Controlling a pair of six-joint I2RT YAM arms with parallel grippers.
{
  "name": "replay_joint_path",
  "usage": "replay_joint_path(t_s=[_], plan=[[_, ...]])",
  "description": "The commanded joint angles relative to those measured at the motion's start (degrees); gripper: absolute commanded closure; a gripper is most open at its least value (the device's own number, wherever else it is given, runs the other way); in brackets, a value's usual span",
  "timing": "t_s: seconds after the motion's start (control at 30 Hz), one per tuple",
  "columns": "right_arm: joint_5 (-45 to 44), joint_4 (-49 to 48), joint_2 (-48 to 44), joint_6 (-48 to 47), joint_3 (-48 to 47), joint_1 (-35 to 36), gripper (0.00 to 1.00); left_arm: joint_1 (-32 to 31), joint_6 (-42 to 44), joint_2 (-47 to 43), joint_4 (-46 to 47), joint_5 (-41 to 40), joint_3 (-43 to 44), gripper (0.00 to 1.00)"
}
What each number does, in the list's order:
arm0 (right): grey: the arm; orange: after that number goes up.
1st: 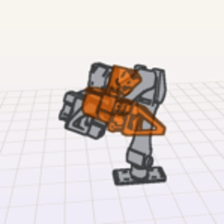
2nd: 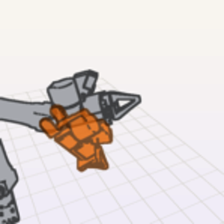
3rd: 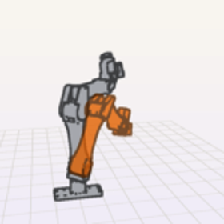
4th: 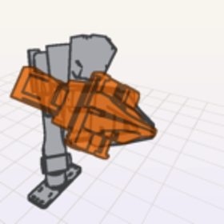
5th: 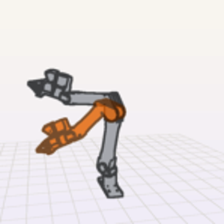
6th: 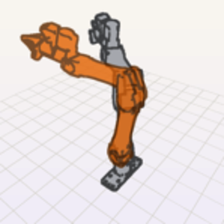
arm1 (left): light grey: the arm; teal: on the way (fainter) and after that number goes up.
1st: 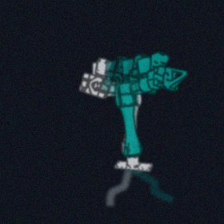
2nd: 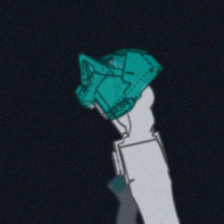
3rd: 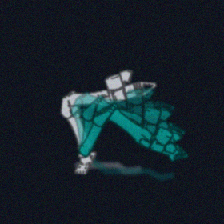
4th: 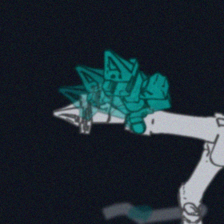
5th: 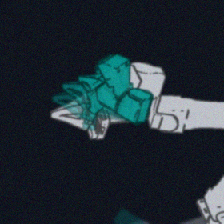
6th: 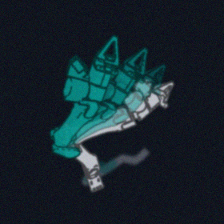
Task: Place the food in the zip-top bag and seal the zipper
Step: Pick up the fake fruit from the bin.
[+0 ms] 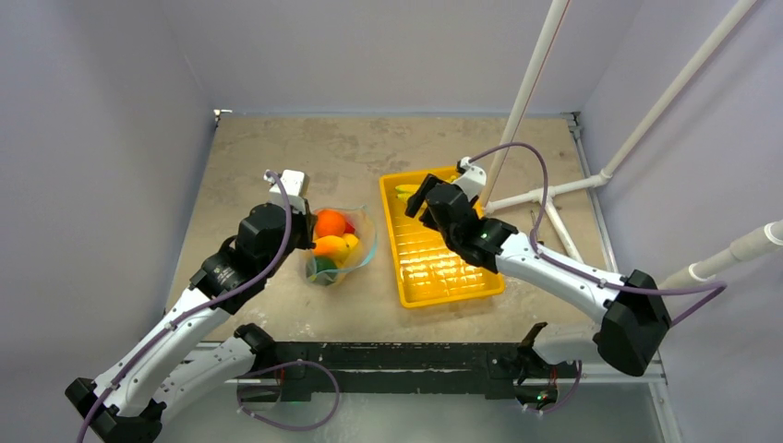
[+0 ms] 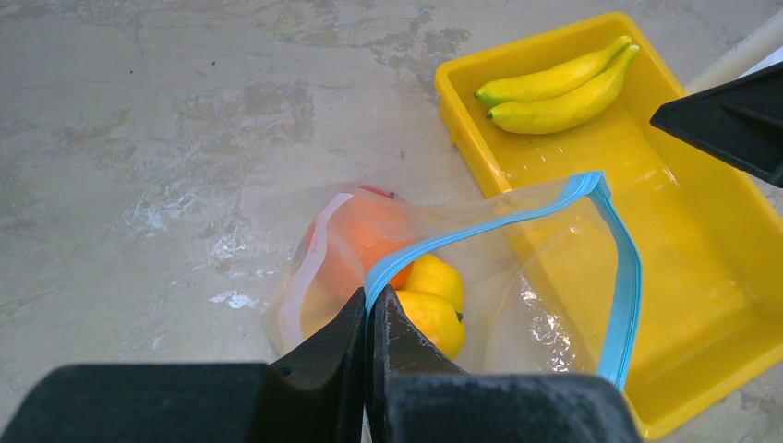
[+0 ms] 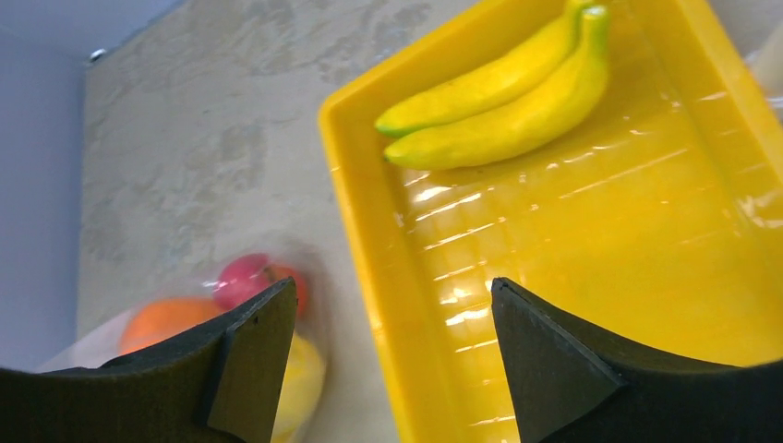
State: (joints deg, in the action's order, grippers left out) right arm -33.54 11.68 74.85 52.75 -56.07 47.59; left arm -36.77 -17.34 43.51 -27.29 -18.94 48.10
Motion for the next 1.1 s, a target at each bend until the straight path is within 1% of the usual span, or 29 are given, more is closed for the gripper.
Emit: replay_joint_path(t_s=[0.0,0.2,0.4,0.67,1.07], plan=[[-0.6,-3.8,0.6,1.7,3.3,-4.4,0.20,0.3,0.4,-1.2,3.1,0.4,1.1,1.00],[3.0,-12.1,2.2,-0.6,7.9,-10.1,0.20,0.3,0.3,-1.2,3.0,0.4,1.2,1.00],[5.1,-17.6,7.7,-1.5,9.7,-14.3,0.18,0.2,0.4,-1.3,3.0,0.4,1.1,1.00],[6.5,-24.7,13.3,-1.8,10.9,-17.6,0.18,0.2,0.5,-1.1,3.0,0.5,1.1,1.00],[6.0,-31.3,22.8,0.8,7.7,-19.2,0.18,0.3,0.6,-0.4,3.1,0.4,1.1,1.00]])
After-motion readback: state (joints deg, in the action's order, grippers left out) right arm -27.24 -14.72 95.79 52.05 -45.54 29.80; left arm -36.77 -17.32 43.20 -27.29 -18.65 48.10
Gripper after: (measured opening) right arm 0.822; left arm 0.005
